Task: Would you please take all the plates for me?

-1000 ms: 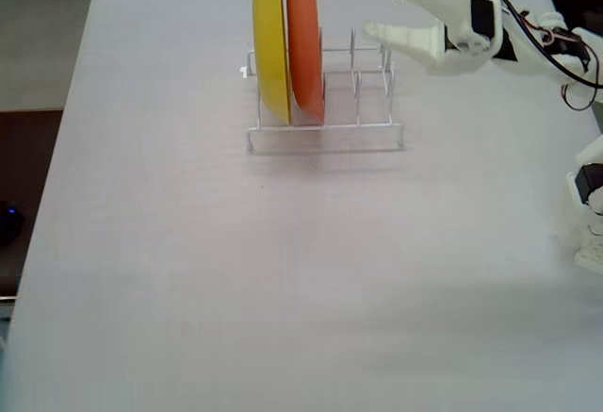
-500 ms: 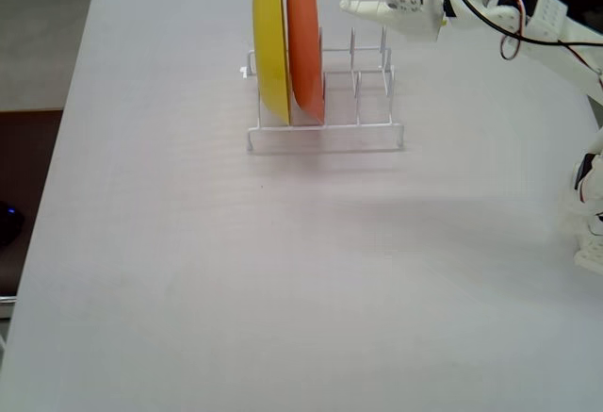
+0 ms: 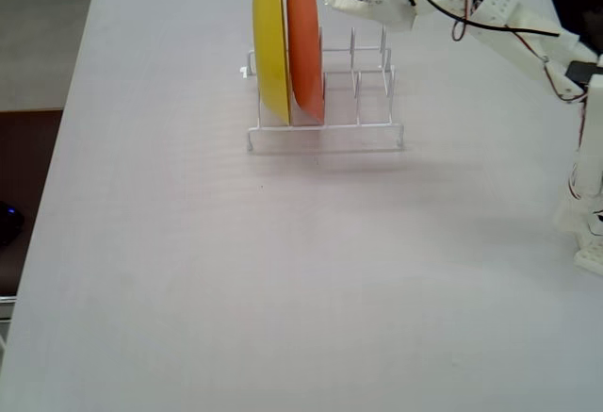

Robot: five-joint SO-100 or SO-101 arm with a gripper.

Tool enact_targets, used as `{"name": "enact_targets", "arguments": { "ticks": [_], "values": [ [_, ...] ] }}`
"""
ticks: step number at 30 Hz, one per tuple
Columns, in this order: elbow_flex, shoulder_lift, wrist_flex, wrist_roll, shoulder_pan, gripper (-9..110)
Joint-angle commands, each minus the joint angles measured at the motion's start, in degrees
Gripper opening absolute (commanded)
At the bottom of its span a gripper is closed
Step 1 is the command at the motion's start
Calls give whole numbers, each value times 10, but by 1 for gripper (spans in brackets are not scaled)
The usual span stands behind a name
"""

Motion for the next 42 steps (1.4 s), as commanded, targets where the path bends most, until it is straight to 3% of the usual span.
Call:
{"name": "enact_targets", "arguments": {
  "ticks": [1, 12, 18, 24, 33, 42],
  "values": [
    [-62, -6, 4, 5, 5, 25],
    [-185, -125, 21, 25, 7, 23],
    [-231, -154, 24, 38, 9, 0],
    [-340, -149, 124, 20, 15, 0],
    [-350, 18, 234, -33, 18, -1],
    [-172, 271, 236, -54, -30, -1]
  ]
}}
